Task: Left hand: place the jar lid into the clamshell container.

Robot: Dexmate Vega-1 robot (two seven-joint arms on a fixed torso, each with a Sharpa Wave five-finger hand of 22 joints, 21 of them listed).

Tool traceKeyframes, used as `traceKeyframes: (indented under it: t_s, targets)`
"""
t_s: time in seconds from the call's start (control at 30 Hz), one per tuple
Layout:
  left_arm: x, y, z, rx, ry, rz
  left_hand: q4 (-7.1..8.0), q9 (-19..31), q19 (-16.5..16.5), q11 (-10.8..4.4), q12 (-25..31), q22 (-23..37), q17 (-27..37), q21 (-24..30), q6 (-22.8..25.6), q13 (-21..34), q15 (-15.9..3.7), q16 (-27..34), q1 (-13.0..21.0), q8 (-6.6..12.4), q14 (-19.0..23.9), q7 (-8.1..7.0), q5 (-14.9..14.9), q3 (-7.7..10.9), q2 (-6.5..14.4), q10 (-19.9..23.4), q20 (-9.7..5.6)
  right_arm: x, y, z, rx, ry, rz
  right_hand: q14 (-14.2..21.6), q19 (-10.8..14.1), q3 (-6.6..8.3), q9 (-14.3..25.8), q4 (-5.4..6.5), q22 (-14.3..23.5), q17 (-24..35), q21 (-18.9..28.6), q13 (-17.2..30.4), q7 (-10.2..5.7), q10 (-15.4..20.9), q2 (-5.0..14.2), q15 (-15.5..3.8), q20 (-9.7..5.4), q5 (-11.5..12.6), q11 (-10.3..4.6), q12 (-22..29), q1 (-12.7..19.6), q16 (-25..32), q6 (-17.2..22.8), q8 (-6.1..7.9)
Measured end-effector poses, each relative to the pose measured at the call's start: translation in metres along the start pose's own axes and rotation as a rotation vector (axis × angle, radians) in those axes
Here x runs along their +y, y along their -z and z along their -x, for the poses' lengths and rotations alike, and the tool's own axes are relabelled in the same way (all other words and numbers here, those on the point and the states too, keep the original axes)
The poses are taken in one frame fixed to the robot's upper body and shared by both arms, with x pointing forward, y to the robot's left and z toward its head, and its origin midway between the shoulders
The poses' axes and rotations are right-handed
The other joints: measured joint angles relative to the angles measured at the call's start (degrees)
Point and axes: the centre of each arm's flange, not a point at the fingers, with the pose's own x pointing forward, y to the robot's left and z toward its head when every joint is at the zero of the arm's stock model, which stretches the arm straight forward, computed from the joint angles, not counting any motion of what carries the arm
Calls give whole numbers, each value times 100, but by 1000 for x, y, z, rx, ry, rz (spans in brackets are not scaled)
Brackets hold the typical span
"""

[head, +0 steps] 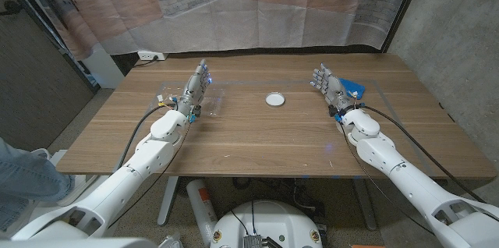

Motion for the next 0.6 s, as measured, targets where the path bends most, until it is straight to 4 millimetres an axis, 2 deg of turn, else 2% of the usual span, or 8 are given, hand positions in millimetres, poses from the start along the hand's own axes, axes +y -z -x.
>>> traceKeyframes:
  t_s: [0.23, 0.37, 0.6]
  targets:
    - [-2, -7, 2, -22, -5, -16, -6, -1, 23, -49, 39, 0, 0, -11, 71, 0, 0, 0, 30, 44, 0, -28, 22, 6, 31, 49, 23, 2, 0, 4, 0, -4, 4, 0, 0, -24, 0, -24, 0, -10, -22, 0, 1, 32, 0, 0, 0, 0, 31, -11, 0, 0, 1, 0]
    - [-3, -10, 3, -32, -4, -25, -30, 0, 23, -63, 39, 0, 0, -39, 102, 0, -35, 0, 106, 44, -35, -59, 22, 30, 45, 64, 23, 2, -1, 6, -2, -3, 4, 0, 0, -24, -1, -24, 0, -15, -22, 0, 72, 62, 0, 0, 0, -26, 61, -10, 0, 0, 72, 0]
    - [-7, -15, 2, -47, 1, -45, -54, -1, 23, -102, 62, -1, 0, -61, 132, -26, -35, 0, 131, 44, -35, -90, 53, 6, 71, 146, 22, 2, -3, 9, -9, -4, 9, -1, 0, -48, -15, -48, -1, -15, -67, 1, 93, 84, 0, -1, 0, -26, 41, -31, -1, 0, 93, 0]
